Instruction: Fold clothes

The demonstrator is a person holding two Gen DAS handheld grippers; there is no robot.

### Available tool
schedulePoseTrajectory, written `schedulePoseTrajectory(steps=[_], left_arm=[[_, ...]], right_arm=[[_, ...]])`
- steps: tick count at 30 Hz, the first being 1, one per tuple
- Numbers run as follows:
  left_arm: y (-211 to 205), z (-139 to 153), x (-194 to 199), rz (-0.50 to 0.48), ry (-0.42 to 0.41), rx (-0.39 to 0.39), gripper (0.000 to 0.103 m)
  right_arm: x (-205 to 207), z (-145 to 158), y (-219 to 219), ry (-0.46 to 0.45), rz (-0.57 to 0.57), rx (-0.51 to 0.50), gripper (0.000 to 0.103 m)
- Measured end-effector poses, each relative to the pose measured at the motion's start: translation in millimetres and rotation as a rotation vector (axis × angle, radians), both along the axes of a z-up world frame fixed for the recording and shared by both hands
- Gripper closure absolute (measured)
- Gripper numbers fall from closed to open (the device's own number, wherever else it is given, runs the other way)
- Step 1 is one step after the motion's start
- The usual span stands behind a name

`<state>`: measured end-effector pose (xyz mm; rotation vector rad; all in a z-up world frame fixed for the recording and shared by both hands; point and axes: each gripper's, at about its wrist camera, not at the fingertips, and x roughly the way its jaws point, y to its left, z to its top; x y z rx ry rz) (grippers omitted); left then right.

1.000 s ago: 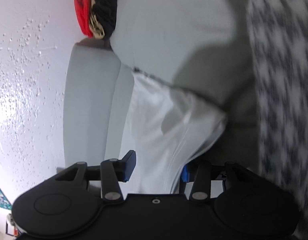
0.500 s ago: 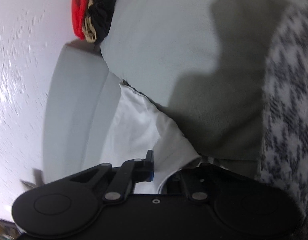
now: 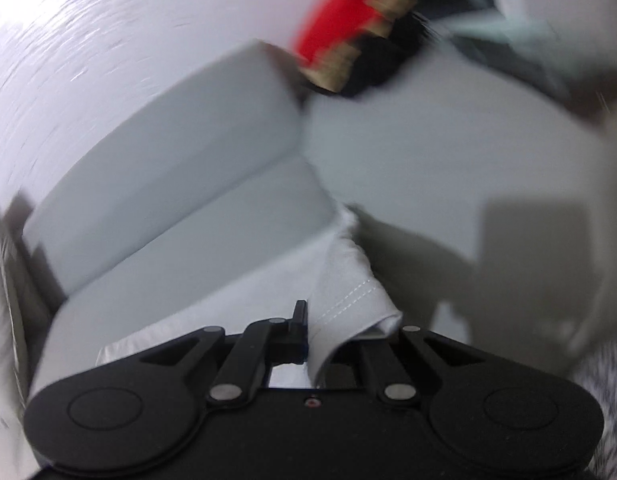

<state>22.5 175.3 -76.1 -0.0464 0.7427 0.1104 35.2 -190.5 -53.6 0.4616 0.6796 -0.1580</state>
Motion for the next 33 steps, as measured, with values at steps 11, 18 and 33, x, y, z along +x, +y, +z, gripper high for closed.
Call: schedulePoseTrajectory(steps=[11,18,33], left_arm=[[64,-22,-7,0.290,0.034,-0.332,0.070],[64,-23,-7,0.268,0.056,-0.342,0.070],[66,-28,-5,0.259,0.076,-0.357,0.070]], right_arm=[[39,17,213,-0.025,0.566,-0.391,0.100],[38,-56,280,0.171,0.790,-0.517,0.100],[87,10,247,0.136,0.590,-0.016,0.099]])
